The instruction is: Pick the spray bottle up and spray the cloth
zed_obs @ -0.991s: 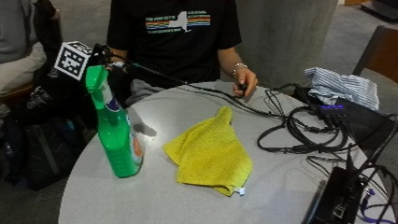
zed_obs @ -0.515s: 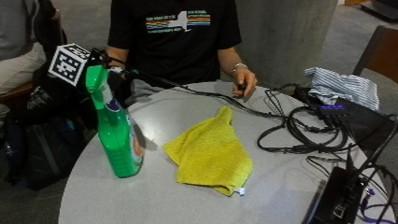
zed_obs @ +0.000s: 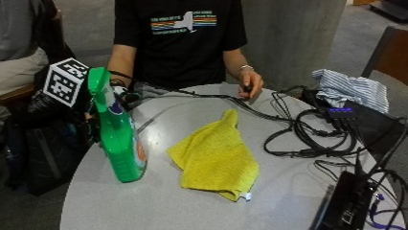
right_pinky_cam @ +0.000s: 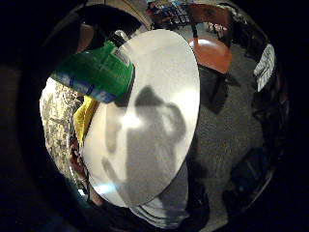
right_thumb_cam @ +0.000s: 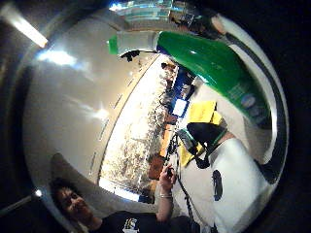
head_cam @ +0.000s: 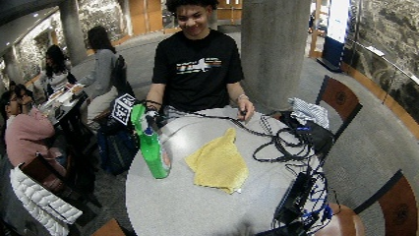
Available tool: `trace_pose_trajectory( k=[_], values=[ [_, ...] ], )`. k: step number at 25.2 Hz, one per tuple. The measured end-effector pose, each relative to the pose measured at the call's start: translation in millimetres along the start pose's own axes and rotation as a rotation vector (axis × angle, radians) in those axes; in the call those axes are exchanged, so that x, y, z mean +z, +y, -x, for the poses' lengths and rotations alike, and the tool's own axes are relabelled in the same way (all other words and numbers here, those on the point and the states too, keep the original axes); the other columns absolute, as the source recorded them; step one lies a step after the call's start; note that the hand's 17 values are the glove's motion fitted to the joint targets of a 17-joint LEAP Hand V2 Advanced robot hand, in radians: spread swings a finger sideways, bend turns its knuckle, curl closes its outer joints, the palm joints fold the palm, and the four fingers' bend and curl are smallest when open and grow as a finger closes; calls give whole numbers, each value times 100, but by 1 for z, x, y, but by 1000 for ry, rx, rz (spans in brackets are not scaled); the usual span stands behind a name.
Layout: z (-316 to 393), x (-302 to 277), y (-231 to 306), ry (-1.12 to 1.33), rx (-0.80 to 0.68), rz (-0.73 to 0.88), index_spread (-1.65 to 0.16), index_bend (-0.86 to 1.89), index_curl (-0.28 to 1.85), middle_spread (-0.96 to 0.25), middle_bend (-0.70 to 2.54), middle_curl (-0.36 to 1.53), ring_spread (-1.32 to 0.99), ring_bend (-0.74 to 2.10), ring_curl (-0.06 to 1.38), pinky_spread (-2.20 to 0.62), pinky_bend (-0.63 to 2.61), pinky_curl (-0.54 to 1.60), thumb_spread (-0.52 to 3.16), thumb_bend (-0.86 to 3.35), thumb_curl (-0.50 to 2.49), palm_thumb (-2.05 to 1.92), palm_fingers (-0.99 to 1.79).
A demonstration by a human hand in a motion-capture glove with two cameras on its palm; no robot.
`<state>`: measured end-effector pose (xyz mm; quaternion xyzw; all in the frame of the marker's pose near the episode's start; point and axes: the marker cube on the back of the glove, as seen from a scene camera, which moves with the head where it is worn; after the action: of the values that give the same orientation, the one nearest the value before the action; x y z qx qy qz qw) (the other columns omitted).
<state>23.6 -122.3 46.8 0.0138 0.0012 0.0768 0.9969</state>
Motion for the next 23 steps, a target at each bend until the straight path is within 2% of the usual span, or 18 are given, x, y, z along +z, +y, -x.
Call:
trace_pose_trajectory(
  k=[10,15,21,23],
  values=[
    [-3,14,-15,-39,12,-31,-37,6,9,10,23,32,5,46,29,17,99,35,98,5,29,75,26],
    [-4,10,-10,-49,-25,-135,-33,15,12,5,30,34,1,55,30,11,92,31,98,13,36,94,60],
    [5,2,-6,-90,-69,-263,-25,21,19,-3,36,39,-4,58,33,0,79,29,87,13,42,104,89],
    [7,-1,-4,-109,-76,-284,-24,27,22,-5,36,40,-7,61,35,-13,76,28,76,11,44,106,112]
  ],
)
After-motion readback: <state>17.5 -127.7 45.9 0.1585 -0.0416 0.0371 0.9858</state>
